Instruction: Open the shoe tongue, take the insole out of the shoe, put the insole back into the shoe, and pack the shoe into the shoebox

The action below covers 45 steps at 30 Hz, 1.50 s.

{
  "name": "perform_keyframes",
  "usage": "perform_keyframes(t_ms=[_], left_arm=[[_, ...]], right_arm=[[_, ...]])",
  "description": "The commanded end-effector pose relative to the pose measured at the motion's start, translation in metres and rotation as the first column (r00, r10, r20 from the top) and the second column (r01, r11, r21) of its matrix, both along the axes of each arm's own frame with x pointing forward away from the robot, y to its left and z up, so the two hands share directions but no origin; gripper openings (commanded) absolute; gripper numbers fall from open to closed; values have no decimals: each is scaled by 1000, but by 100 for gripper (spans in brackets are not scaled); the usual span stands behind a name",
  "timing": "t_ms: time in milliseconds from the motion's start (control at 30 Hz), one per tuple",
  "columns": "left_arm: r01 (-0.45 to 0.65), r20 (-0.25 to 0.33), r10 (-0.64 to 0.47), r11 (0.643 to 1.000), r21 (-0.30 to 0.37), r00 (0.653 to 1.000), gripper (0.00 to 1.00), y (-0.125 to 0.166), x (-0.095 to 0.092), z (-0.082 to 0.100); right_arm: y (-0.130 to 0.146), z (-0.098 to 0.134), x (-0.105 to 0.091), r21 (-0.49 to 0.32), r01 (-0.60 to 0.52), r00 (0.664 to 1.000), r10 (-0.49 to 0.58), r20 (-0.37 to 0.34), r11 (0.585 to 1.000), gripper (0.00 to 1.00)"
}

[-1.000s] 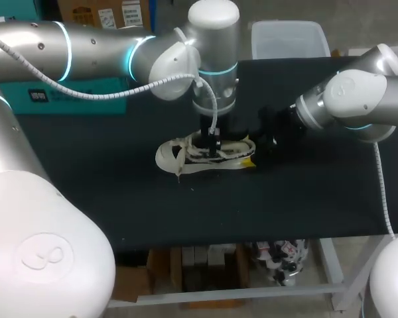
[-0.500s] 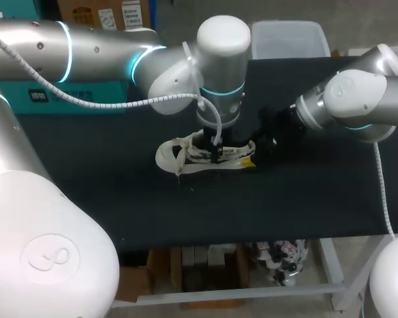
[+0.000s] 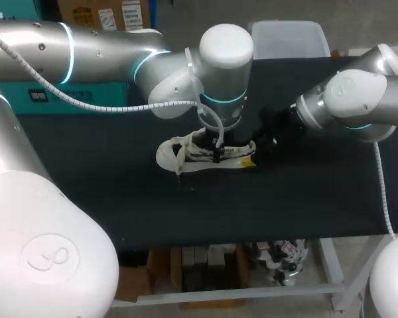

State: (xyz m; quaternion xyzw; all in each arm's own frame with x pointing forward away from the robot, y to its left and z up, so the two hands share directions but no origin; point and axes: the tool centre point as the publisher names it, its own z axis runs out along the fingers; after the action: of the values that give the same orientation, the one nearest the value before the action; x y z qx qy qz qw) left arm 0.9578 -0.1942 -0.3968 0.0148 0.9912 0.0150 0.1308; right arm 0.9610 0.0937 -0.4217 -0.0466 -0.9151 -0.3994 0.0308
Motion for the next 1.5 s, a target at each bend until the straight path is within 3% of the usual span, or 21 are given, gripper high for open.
perform_keyframes(t_ms=[33, 267, 333, 400, 633, 833, 1233, 1500], left_arm=[[-12, 11, 12, 1000, 6, 1000, 24, -6, 28, -59], [-29, 36, 29, 1000, -3, 999, 19, -7, 42, -57], [-34, 37, 34, 999, -6, 999, 13, -7, 44, -57], [-38, 38, 39, 999, -11, 999, 0, -6, 47, -56], [-37, 37, 39, 998, -48, 999, 0, -1, 49, -41], [-19, 34, 22, 996, -87, 999, 0, -1, 46, -20], [17, 48, -8, 980, -201, 999, 0, -5, 37, 45], [61, -25, -71, 958, -279, 997, 0, -12, 33, 66]], right_arm=[[1, 1, -1, 2, -3, 1000, 3, -1, 1000, 0], [1, 1, -1, 2, -3, 1000, 3, -1, 1000, 0], [1, 1, -1, 2, -3, 1000, 3, -1, 1000, 0], [1, 1, -1, 2, -3, 1000, 3, -1, 1000, 0], [1, 1, -1, 2, -3, 1000, 3, -1, 1000, 0], [1, 1, -1, 2, -3, 1000, 3, -1, 1000, 0], [1, 1, -1, 2, -3, 1000, 3, -1, 1000, 0], [1, 1, -1, 2, -3, 1000, 3, -1, 1000, 0]])
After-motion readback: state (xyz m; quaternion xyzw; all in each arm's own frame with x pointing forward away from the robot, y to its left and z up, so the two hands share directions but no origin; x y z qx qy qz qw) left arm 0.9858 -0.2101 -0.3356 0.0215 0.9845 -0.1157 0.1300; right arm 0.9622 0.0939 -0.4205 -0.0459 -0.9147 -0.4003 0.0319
